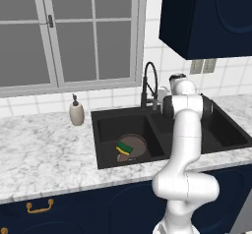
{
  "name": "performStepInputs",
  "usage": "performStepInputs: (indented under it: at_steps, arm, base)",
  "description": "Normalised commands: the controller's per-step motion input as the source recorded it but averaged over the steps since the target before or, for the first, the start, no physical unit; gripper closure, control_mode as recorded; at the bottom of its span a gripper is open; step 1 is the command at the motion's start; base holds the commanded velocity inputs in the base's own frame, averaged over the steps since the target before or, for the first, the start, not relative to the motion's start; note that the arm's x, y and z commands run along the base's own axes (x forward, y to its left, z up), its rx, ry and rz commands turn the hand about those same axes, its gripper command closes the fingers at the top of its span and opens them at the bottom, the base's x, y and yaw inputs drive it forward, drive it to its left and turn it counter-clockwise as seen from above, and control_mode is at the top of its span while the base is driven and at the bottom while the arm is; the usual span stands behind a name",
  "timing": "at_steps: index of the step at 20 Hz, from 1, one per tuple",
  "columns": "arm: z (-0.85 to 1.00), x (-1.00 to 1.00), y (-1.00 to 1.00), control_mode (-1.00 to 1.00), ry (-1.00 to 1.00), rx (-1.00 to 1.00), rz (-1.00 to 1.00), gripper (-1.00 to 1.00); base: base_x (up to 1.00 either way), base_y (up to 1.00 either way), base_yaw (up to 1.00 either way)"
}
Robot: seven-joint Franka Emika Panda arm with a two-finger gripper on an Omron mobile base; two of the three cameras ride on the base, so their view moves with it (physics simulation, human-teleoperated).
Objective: Pick the pan and sponge and place them into the sink. Then turn on the water.
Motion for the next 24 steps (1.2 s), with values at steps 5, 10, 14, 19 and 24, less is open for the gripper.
performStepInputs:
  at_steps: [5, 10, 14, 19, 24]
  arm:
    - [-0.24, 0.12, 0.00, -1.00, 0.19, 0.12, -0.15, 1.00]
    - [-0.40, 0.22, 0.00, -1.00, 0.23, 0.16, -0.08, 1.00]
    - [-0.48, 0.24, 0.00, -1.00, 0.25, 0.19, -0.04, 1.00]
    - [-0.45, 0.16, 0.00, -1.00, 0.24, 0.19, -0.05, 1.00]
    - [-0.45, 0.03, 0.00, -1.00, 0.21, 0.13, -0.06, 1.00]
  base:
    - [0.00, 0.00, 0.00]
    - [0.00, 0.00, 0.00]
    - [0.00, 0.00, 0.00]
    - [0.00, 0.00, 0.00]
    - [0.00, 0.00, 0.00]
